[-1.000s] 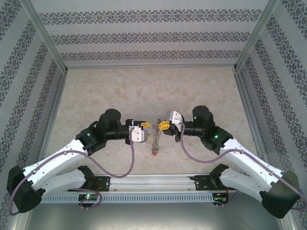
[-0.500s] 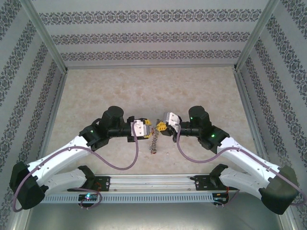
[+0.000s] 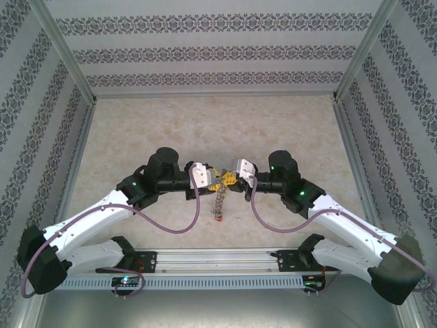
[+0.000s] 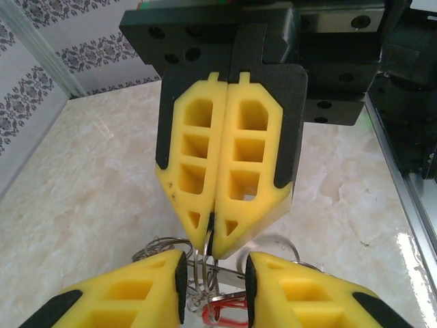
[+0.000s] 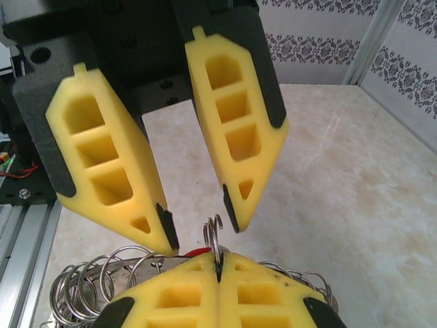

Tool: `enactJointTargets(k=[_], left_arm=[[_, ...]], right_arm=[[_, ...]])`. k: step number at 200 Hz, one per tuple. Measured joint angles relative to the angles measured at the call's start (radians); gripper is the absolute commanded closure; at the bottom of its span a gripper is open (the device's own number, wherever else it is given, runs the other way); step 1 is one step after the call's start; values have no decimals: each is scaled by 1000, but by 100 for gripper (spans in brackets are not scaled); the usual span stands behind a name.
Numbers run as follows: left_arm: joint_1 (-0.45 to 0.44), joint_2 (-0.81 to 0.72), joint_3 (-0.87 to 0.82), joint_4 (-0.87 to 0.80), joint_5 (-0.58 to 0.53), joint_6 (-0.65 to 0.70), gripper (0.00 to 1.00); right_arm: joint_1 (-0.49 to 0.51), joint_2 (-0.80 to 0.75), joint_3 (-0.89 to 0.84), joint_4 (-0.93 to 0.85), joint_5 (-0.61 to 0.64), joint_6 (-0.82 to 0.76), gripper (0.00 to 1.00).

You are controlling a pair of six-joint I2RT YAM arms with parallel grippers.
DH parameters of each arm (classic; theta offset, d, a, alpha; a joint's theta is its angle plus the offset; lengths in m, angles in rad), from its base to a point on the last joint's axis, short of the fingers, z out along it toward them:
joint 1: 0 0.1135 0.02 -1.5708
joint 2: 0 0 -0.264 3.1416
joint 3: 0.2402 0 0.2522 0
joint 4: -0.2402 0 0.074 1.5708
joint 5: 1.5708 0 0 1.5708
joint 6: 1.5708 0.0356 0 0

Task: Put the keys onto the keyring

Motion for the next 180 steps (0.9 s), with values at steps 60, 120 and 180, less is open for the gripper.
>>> enactJointTargets(k=[60,120,180], left_arm=[[0,16,9,-3,-5,5,87],[0,48,102,-150,-26,60,100],[0,133,335,-494,-55,173,100]], right_arm=[[0,0,0,5,0,0,100],[6,3,0,3,19,-39,86],[24,14,63,-127,49,-170,77]])
